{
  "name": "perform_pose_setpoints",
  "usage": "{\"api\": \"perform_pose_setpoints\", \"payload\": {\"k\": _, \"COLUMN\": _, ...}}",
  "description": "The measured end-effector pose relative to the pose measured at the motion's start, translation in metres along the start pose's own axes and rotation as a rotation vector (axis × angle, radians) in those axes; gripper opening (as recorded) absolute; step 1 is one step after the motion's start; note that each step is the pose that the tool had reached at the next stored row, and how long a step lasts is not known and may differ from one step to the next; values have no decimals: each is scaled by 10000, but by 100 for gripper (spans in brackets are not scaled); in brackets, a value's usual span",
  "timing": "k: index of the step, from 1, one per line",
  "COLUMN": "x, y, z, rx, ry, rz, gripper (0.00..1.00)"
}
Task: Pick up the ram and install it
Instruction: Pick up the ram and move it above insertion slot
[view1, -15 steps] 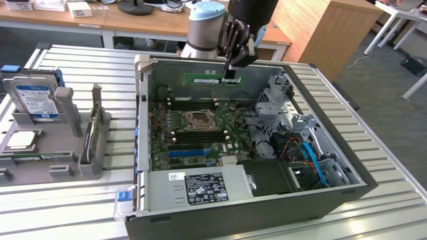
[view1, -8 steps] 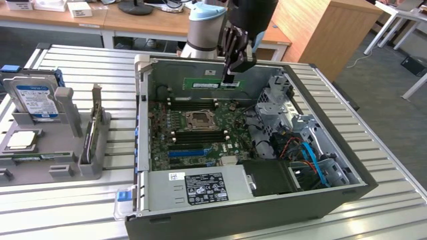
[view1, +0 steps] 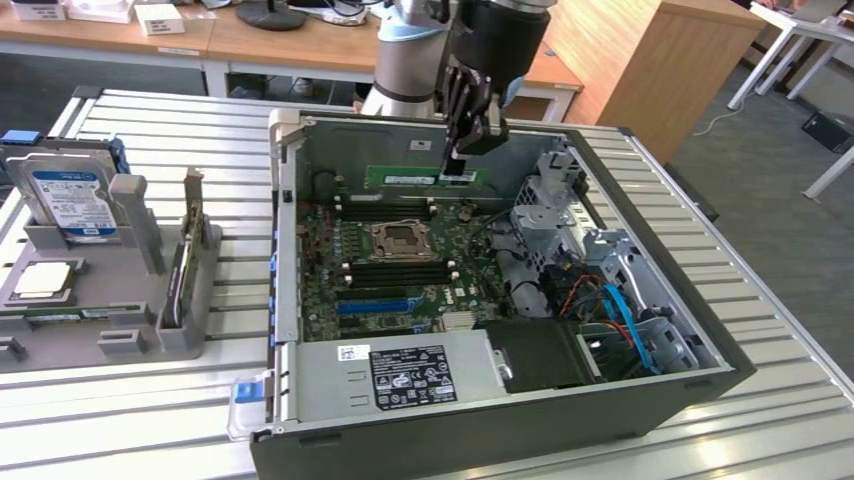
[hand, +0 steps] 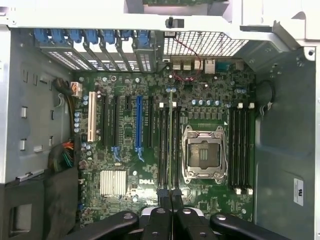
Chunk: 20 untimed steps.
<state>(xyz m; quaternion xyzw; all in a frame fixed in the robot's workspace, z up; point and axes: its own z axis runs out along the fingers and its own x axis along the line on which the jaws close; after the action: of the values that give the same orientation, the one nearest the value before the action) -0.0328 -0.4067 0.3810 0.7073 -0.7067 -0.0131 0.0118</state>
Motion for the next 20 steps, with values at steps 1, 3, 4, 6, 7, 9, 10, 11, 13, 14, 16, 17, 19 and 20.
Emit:
{"api": "perform_pose_setpoints", "payload": {"k": 1, "x": 0, "y": -1, "z": 15, "rx": 0, "ry": 0, "rz": 2, "gripper": 11}}
{"api": "perform_pose_setpoints", "payload": {"k": 3, "x": 0, "y": -2, "z": 45, "rx": 0, "ry": 0, "rz": 6, "gripper": 11}}
{"api": "perform_pose_setpoints", "payload": {"k": 4, "x": 0, "y": -2, "z": 62, "rx": 1, "ry": -1, "rz": 8, "gripper": 11}}
{"api": "perform_pose_setpoints", "payload": {"k": 6, "x": 0, "y": -3, "z": 92, "rx": 1, "ry": -1, "rz": 14, "gripper": 11}}
{"api": "perform_pose_setpoints", "payload": {"k": 7, "x": 0, "y": -4, "z": 108, "rx": 1, "ry": -1, "rz": 17, "gripper": 11}}
{"api": "perform_pose_setpoints", "payload": {"k": 9, "x": 0, "y": -5, "z": 137, "rx": 1, "ry": -1, "rz": 23, "gripper": 11}}
{"api": "perform_pose_setpoints", "payload": {"k": 10, "x": 0, "y": -5, "z": 151, "rx": 1, "ry": -1, "rz": 27, "gripper": 11}}
{"api": "perform_pose_setpoints", "payload": {"k": 11, "x": 0, "y": -6, "z": 165, "rx": 1, "ry": 0, "rz": 32, "gripper": 11}}
{"api": "perform_pose_setpoints", "payload": {"k": 13, "x": 0, "y": -7, "z": 192, "rx": 1, "ry": -2, "rz": 41, "gripper": 11}}
{"api": "perform_pose_setpoints", "payload": {"k": 14, "x": 0, "y": -7, "z": 204, "rx": 1, "ry": -2, "rz": 46, "gripper": 11}}
{"api": "perform_pose_setpoints", "payload": {"k": 16, "x": 0, "y": -8, "z": 228, "rx": 1, "ry": -1, "rz": 54, "gripper": 11}}
{"api": "perform_pose_setpoints", "payload": {"k": 17, "x": 0, "y": -9, "z": 240, "rx": 1, "ry": -2, "rz": 59, "gripper": 11}}
{"api": "perform_pose_setpoints", "payload": {"k": 19, "x": 0, "y": -9, "z": 263, "rx": 1, "ry": -2, "rz": 67, "gripper": 11}}
{"api": "perform_pose_setpoints", "payload": {"k": 20, "x": 0, "y": -10, "z": 272, "rx": 1, "ry": -2, "rz": 70, "gripper": 11}}
